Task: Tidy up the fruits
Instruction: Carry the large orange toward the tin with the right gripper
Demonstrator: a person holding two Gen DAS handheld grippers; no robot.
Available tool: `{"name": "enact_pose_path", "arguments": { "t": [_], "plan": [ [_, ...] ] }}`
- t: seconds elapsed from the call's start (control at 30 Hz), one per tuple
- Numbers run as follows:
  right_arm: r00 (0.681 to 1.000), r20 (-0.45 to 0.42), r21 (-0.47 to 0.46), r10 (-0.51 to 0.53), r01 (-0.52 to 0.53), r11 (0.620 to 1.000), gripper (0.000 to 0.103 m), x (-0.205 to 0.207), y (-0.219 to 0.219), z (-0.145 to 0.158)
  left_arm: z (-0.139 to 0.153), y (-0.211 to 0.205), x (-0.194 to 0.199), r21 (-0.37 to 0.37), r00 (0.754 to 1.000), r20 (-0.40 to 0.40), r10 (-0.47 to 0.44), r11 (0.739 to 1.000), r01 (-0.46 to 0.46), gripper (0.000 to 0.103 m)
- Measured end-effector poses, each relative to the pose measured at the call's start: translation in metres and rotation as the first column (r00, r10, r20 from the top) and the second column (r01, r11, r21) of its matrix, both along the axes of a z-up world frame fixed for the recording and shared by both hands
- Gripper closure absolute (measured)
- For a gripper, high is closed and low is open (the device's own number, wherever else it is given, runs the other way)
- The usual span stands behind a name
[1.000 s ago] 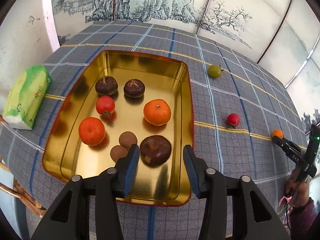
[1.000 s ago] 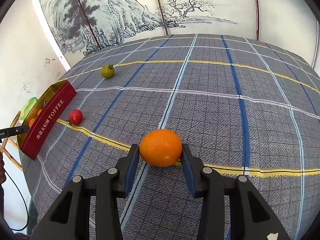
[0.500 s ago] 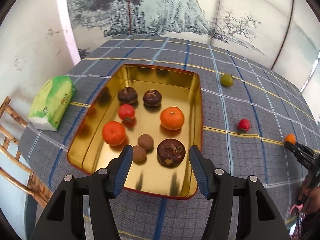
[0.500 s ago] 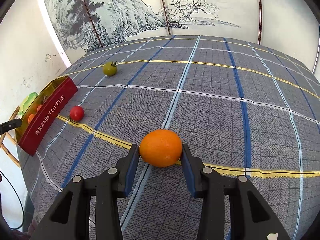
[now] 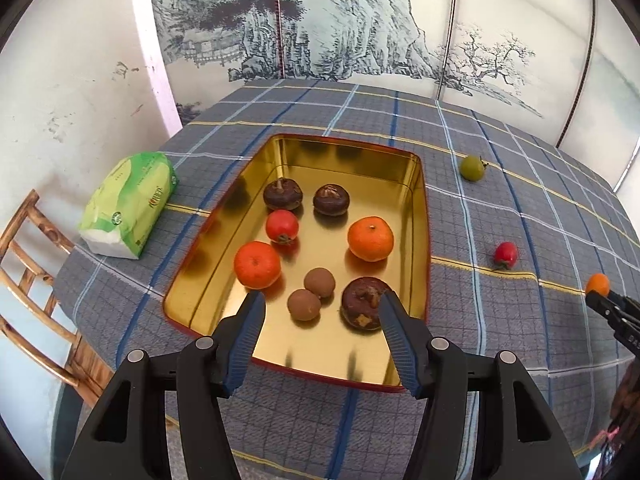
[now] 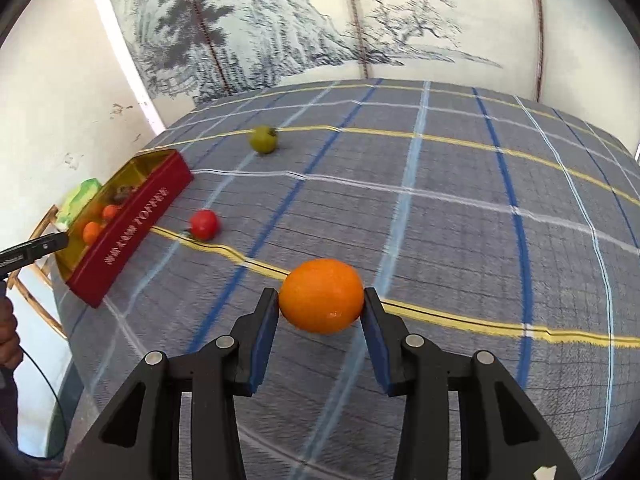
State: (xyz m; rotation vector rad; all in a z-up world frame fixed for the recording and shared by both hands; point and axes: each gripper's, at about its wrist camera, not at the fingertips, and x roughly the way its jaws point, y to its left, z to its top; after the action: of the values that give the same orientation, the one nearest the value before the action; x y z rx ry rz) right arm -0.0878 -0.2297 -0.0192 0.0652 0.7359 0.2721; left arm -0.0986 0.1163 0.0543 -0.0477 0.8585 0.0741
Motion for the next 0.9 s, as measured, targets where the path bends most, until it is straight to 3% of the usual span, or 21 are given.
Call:
{"name": "enact_pose_path", "arguments": {
  "t": [0.37,0.9],
  "plan": [
    [0.986,0.045,-0.019,0.159,-0.158,0.987,0.064,-0.008,0.074,0.038,-0.001,0.011,-0.007,0.033,0.999,0.028,0.017,0.999,-0.018,0.036],
    [0.925,0.066,-0.036,0.374,-0.372,0.927,0.064,0.001,0.187,0.068,-0.004,0.036,-0.014,0.03,0.998,0.046,0.041,0.999,-0.042,0.031]
  ]
}}
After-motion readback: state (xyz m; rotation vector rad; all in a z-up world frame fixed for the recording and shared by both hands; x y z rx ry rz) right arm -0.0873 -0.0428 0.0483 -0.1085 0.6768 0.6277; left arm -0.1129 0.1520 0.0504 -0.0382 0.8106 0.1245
